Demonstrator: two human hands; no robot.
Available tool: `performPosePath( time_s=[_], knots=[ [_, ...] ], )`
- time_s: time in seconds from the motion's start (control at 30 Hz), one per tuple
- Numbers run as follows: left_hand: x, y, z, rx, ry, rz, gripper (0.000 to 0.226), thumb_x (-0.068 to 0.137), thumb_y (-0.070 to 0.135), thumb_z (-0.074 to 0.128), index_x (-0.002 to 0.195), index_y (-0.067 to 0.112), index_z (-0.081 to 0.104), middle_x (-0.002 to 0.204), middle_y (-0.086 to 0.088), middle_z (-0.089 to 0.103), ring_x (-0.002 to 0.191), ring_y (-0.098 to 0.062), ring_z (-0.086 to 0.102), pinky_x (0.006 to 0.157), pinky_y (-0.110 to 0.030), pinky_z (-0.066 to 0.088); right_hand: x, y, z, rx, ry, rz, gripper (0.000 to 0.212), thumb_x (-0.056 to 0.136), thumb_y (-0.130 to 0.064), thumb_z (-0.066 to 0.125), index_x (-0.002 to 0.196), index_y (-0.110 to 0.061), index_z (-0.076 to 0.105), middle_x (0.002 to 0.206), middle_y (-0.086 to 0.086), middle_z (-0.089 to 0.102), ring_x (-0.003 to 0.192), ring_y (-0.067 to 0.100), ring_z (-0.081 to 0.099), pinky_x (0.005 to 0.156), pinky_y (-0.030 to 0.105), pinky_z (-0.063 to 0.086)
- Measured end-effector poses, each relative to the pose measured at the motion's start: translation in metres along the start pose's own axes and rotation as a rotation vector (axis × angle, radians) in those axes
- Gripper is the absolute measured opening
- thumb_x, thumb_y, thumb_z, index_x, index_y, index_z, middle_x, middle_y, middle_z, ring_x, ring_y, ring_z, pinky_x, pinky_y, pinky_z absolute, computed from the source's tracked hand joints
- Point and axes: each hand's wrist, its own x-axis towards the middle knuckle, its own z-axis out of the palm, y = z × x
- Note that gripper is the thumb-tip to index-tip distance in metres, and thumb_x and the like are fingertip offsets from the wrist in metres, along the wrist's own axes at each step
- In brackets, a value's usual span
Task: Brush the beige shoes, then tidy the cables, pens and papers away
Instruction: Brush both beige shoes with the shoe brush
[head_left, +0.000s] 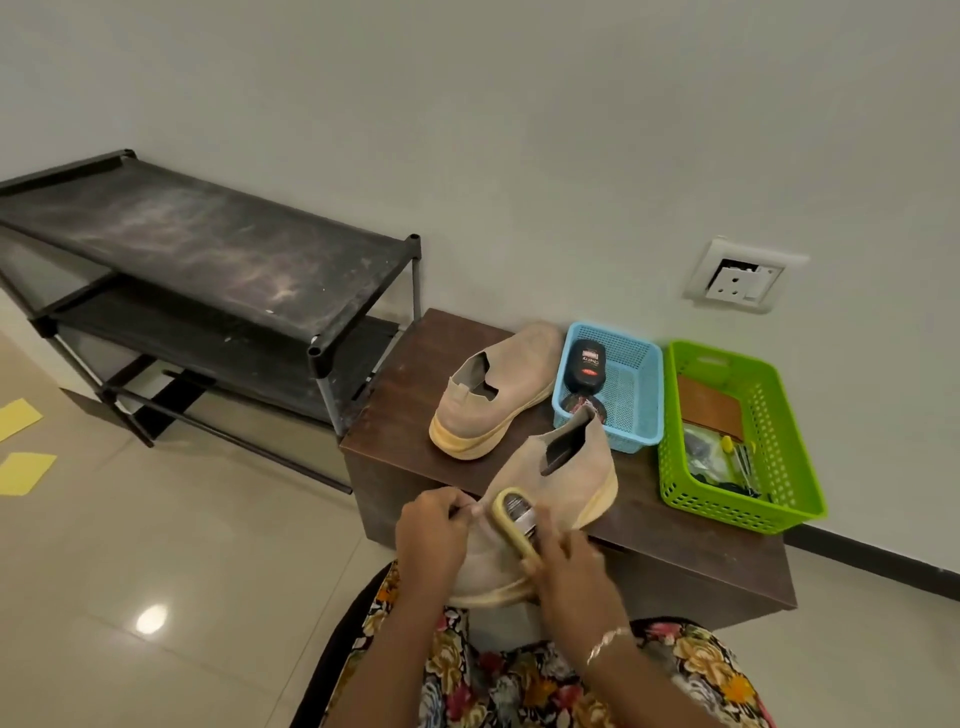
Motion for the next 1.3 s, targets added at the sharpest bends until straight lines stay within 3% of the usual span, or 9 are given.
performPosePath(
  time_s=[0.13,0.33,0.43,0.6,0.7,0.87,0.97,1.1,1.3],
  knots=[
    [0.005,-0.003,-0.002,0.005,-0.04,-0.012,0.01,0.083,0.019,0.068,0.08,0.012,0.073,0.078,-0.004,0.072,0.075,-0.02,0.064,0.065,-0.026,0.044,-0.017,0.002,0.016,-0.12,0.157,-0.321,0.071,0.081,-0.05,0.021,0.147,-0.025,0.011,0.118,0.005,0.052,0.092,0.023,0.058,0.07,0.031,0.052],
    [0.002,0.001,-0.001,0.06,-0.063,0.057,0.011,0.084,0.021,0.065,0.085,0.013,0.072,0.08,-0.004,0.071,0.075,-0.019,0.061,0.063,-0.026,0.041,0.042,0.036,-0.014,-0.135,0.094,0.18,0.056,0.097,-0.037,0.033,0.148,-0.028,0.01,0.132,0.012,0.04,0.114,0.032,0.045,0.093,0.038,0.043],
    [0.002,0.0,0.0,0.077,-0.021,0.054,0.011,0.086,0.02,0.063,0.087,0.014,0.072,0.083,-0.003,0.071,0.076,-0.018,0.062,0.064,-0.027,0.043,0.007,0.007,0.006,-0.032,0.064,-0.077,0.063,0.091,-0.055,0.02,0.148,-0.03,0.006,0.131,0.005,0.037,0.113,0.025,0.044,0.087,0.032,0.045],
    [0.003,-0.005,0.005,0.091,-0.003,0.047,0.013,0.086,0.014,0.062,0.076,0.009,0.068,0.074,-0.009,0.07,0.082,-0.029,0.062,0.11,-0.032,0.029,-0.013,0.016,0.018,-0.137,0.178,-0.26,0.065,0.086,-0.052,0.026,0.145,-0.024,0.025,0.106,0.003,0.056,0.083,0.02,0.058,0.064,0.027,0.05],
    [0.002,-0.005,0.003,0.08,-0.051,0.081,0.013,0.087,0.012,0.061,0.077,0.006,0.066,0.075,-0.009,0.07,0.091,-0.023,0.063,0.119,-0.028,0.004,0.028,0.052,-0.001,-0.099,0.108,0.019,0.054,0.095,-0.038,0.032,0.147,-0.027,0.02,0.122,0.015,0.047,0.105,0.035,0.051,0.087,0.038,0.045],
    [0.005,-0.007,0.007,0.045,-0.165,0.133,0.038,0.09,0.01,0.055,0.128,0.017,0.055,0.141,-0.001,0.045,0.143,-0.023,0.017,0.111,-0.027,0.019,0.024,0.029,0.01,0.026,0.092,0.019,0.063,0.09,-0.049,0.029,0.147,-0.025,0.015,0.13,0.014,0.043,0.109,0.035,0.05,0.087,0.037,0.044],
    [0.011,-0.013,0.005,-0.008,-0.232,0.157,0.018,0.087,0.006,0.058,0.086,0.022,0.065,0.099,-0.005,0.069,0.109,-0.027,0.057,0.095,-0.031,0.04,-0.018,0.002,0.026,0.105,-0.021,-0.159,0.076,0.079,-0.059,0.019,0.148,-0.027,0.005,0.123,0.004,0.046,0.098,0.023,0.055,0.074,0.026,0.045],
    [0.015,-0.016,-0.002,0.014,-0.267,0.128,0.039,0.085,0.008,0.061,0.059,0.029,0.04,0.068,0.006,0.057,0.07,-0.013,0.054,0.061,-0.026,0.036,0.006,0.032,0.023,-0.13,0.116,-0.352,0.06,0.082,-0.044,0.036,0.14,-0.027,0.031,0.102,0.003,0.061,0.072,0.016,0.062,0.056,0.022,0.052],
    [0.015,-0.015,0.001,0.018,-0.231,0.133,0.041,0.087,0.009,0.059,0.06,0.032,0.039,0.071,-0.005,0.06,0.059,-0.011,0.047,0.049,-0.013,0.03,0.05,0.043,-0.006,-0.102,0.1,0.101,0.057,0.096,-0.04,0.032,0.148,-0.028,0.011,0.13,0.014,0.041,0.11,0.032,0.047,0.09,0.036,0.043]
  ],
)
